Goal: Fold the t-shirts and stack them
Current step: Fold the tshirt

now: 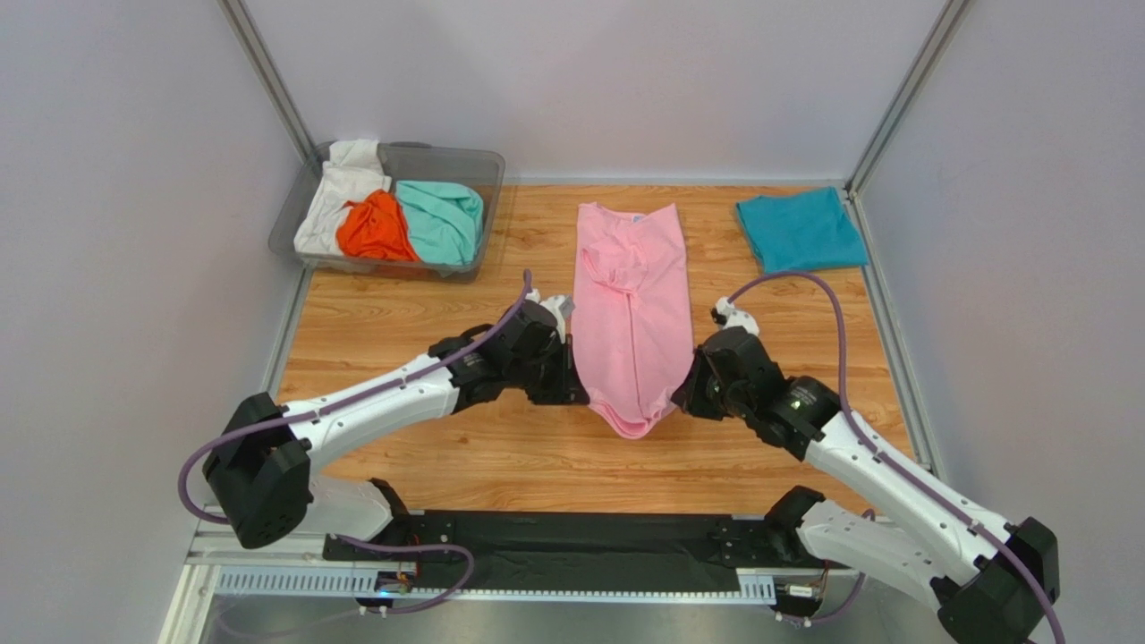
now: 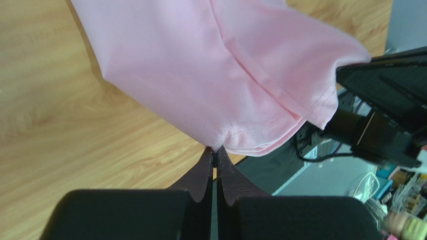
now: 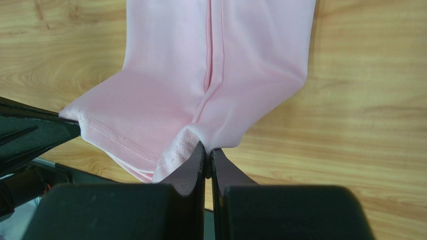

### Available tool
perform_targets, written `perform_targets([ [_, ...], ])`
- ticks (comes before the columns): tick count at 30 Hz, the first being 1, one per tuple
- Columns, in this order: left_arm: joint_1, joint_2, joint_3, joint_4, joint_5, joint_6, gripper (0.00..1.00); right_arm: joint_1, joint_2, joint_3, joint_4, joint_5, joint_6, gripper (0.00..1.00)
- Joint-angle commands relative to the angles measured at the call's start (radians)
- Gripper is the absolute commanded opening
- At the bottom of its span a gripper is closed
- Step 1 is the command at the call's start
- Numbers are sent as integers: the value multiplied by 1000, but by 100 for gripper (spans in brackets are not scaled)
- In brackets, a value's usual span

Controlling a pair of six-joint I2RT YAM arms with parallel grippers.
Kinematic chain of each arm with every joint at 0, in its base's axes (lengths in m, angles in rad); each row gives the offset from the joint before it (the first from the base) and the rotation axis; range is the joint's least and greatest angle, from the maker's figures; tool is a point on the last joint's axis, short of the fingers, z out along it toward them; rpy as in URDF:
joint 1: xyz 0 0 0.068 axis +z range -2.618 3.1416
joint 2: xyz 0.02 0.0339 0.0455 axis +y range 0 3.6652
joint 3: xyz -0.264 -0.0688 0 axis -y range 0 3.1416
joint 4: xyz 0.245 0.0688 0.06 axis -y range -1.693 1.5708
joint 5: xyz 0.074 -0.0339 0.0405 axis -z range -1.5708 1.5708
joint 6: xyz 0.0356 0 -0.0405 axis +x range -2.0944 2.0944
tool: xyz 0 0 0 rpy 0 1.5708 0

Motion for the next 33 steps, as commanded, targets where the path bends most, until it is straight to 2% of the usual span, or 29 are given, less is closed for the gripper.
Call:
perform_targets([
  [1,43,20,97,-17,-31,78,0,-15,68,108,82,100,-89,0],
  [7,157,112,216,-12,13,124,0,-116,201,220,164,64,-132,0],
  [16,263,259,374,-8,80,187,0,-250,346,345,251,-19,-188,0],
  [23,317,371,506,-6,137,227,0,-354,454,408,300,-93,-212,0],
  [33,359,510,629,-45,125,267,0,-417,646,489,357,-220,-224,0],
])
